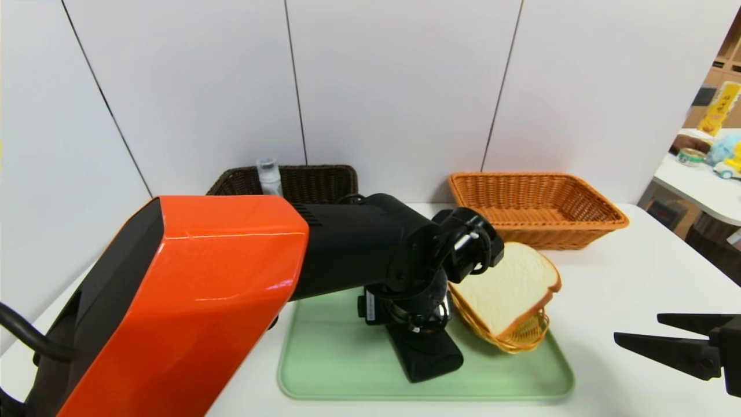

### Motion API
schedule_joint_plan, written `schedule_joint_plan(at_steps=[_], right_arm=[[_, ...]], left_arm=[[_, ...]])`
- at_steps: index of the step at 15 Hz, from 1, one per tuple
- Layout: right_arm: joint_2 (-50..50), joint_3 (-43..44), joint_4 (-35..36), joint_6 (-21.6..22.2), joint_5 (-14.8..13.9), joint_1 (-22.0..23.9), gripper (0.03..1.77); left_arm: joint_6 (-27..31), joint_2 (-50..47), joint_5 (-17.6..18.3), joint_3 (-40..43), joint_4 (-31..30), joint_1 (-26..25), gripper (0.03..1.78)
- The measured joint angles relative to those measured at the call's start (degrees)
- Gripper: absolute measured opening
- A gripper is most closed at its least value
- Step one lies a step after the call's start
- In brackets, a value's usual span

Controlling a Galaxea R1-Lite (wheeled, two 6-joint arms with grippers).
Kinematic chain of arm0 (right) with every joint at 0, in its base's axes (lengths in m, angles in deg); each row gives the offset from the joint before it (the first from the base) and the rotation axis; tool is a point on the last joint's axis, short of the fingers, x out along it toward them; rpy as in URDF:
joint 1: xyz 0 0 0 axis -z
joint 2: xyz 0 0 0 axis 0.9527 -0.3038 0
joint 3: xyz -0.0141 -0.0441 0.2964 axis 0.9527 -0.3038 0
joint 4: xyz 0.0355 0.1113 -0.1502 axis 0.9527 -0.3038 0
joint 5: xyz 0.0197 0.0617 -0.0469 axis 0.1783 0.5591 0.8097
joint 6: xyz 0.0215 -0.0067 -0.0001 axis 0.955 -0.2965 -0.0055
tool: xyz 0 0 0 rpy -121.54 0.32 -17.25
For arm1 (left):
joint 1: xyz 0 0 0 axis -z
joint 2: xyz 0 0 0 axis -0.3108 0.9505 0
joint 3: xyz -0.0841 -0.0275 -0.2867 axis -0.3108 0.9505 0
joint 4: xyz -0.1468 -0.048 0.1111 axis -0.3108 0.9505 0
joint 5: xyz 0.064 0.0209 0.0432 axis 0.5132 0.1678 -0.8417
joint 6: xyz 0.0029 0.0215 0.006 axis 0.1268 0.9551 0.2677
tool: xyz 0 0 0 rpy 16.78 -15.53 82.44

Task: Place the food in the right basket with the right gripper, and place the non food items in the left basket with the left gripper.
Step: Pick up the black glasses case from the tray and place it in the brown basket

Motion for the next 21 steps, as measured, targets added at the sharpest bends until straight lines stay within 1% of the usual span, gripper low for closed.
schedule_joint_plan(at_steps=[4, 6, 8, 11, 12, 13, 16, 21], right_arm=[[0.1, 0.0, 0.1, 0.0, 0.1, 0.0, 1.71], [0.1, 0.0, 0.1, 0.1, 0.2, 0.0, 1.71], [0.1, 0.0, 0.1, 0.1, 0.2, 0.0, 1.71], [0.2, 0.0, 0.2, 0.0, 0.2, 0.0, 1.71], [0.2, 0.0, 0.2, 0.1, 0.2, 0.0, 1.71], [0.2, 0.0, 0.2, 0.1, 0.2, 0.0, 1.71], [0.2, 0.1, 0.2, 0.2, 0.1, 0.1, 1.71], [0.5, 0.0, 0.2, 0.3, 0.2, 0.1, 1.71]], left_arm=[[0.3, -0.1, 0.0, 0.0, 0.2, 0.0, 1.69], [0.7, -0.1, -0.2, 0.0, 0.2, 0.0, 1.35], [1.6, -0.1, -0.2, 0.0, 0.2, 0.0, 1.07], [2.8, -0.2, -0.8, 0.0, 0.0, 0.1, 0.81], [3.1, -0.4, -1.2, 0.0, 0.0, 0.1, 0.76], [3.4, -0.6, -1.6, 0.0, 0.0, 0.1, 0.75], [4.5, -2.2, -3.1, 0.0, 0.3, -0.3, 0.58], [6.5, -8.4, -3.2, 0.2, 0.9, -3.8, 0.54]])
